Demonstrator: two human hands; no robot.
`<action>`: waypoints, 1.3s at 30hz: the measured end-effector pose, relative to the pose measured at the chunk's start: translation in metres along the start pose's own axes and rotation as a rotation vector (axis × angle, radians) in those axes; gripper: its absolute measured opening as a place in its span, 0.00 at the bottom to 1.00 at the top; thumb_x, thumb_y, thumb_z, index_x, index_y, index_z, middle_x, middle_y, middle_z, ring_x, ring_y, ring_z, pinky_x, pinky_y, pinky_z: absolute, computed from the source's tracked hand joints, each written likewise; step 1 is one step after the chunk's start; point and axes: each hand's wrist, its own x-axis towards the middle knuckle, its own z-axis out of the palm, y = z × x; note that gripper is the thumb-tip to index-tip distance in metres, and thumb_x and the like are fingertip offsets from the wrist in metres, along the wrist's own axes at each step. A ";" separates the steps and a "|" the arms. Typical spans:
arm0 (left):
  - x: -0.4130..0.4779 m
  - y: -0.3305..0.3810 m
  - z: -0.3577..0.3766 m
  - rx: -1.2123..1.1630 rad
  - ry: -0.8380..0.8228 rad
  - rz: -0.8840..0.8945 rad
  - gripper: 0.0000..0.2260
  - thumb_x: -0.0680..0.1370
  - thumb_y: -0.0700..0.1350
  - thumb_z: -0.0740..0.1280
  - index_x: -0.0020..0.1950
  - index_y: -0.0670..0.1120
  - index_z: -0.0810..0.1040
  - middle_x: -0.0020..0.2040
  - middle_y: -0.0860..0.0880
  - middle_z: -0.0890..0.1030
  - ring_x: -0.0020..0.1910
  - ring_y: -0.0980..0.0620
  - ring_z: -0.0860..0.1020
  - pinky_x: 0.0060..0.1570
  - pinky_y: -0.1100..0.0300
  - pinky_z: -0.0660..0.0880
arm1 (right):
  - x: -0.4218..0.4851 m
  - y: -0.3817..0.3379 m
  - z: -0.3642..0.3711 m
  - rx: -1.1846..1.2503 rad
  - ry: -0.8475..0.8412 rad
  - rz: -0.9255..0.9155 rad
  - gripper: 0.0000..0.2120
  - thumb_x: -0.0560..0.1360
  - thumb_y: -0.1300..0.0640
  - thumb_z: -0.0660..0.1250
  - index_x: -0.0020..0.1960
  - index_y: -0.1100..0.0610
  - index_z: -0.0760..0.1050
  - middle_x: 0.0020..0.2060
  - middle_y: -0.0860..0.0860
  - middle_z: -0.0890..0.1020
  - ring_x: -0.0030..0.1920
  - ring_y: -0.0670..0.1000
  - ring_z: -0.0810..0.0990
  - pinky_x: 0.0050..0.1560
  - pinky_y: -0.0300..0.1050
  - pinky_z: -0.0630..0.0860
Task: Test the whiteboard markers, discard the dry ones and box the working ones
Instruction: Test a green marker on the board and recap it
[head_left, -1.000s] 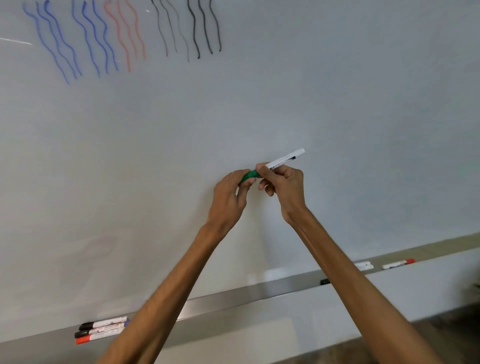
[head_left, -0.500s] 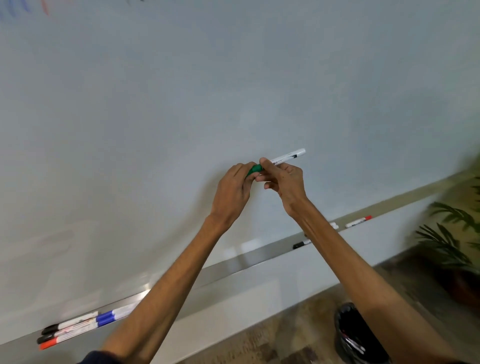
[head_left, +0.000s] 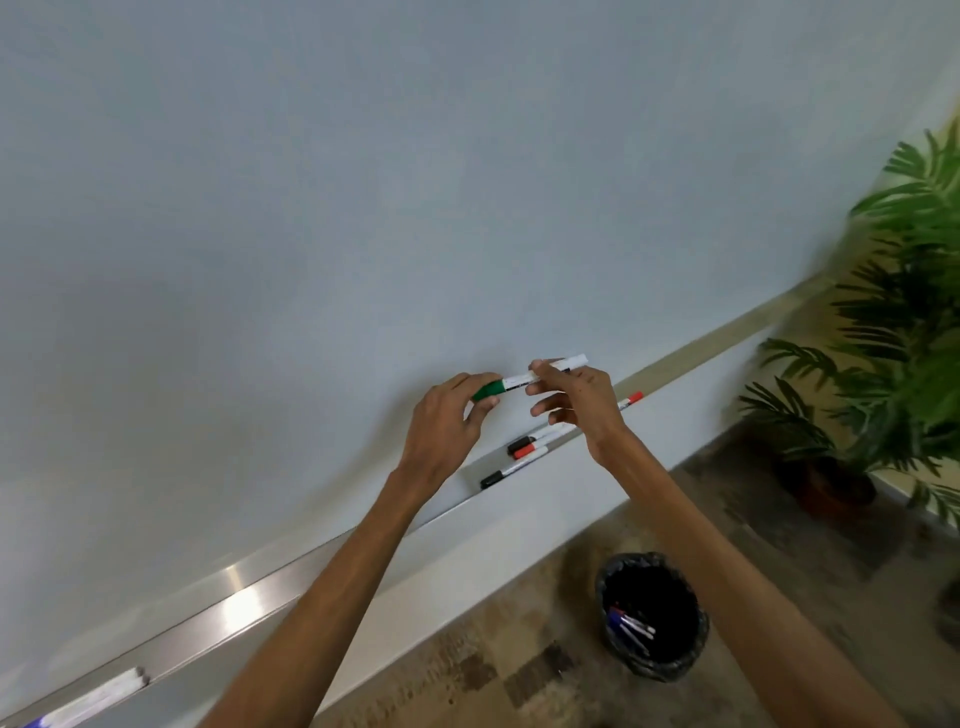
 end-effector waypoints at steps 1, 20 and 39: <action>0.005 0.004 0.016 -0.006 -0.029 -0.016 0.10 0.80 0.46 0.67 0.61 0.49 0.80 0.55 0.52 0.83 0.51 0.52 0.80 0.52 0.60 0.74 | 0.006 0.004 -0.017 -0.015 0.000 0.019 0.09 0.76 0.55 0.72 0.54 0.59 0.83 0.40 0.56 0.86 0.32 0.52 0.82 0.32 0.40 0.76; 0.040 0.051 0.303 0.007 -0.479 -0.059 0.08 0.77 0.42 0.70 0.56 0.48 0.82 0.51 0.52 0.82 0.48 0.51 0.78 0.42 0.61 0.69 | 0.093 0.148 -0.269 -0.905 -0.104 0.126 0.11 0.74 0.52 0.72 0.56 0.49 0.84 0.47 0.45 0.86 0.45 0.45 0.84 0.51 0.48 0.82; 0.006 0.057 0.424 -0.038 -0.696 -0.132 0.14 0.77 0.38 0.68 0.62 0.44 0.79 0.59 0.45 0.80 0.58 0.43 0.77 0.54 0.49 0.75 | 0.087 0.236 -0.336 -0.971 -0.019 0.327 0.21 0.75 0.56 0.73 0.67 0.54 0.77 0.64 0.50 0.81 0.63 0.51 0.79 0.58 0.38 0.70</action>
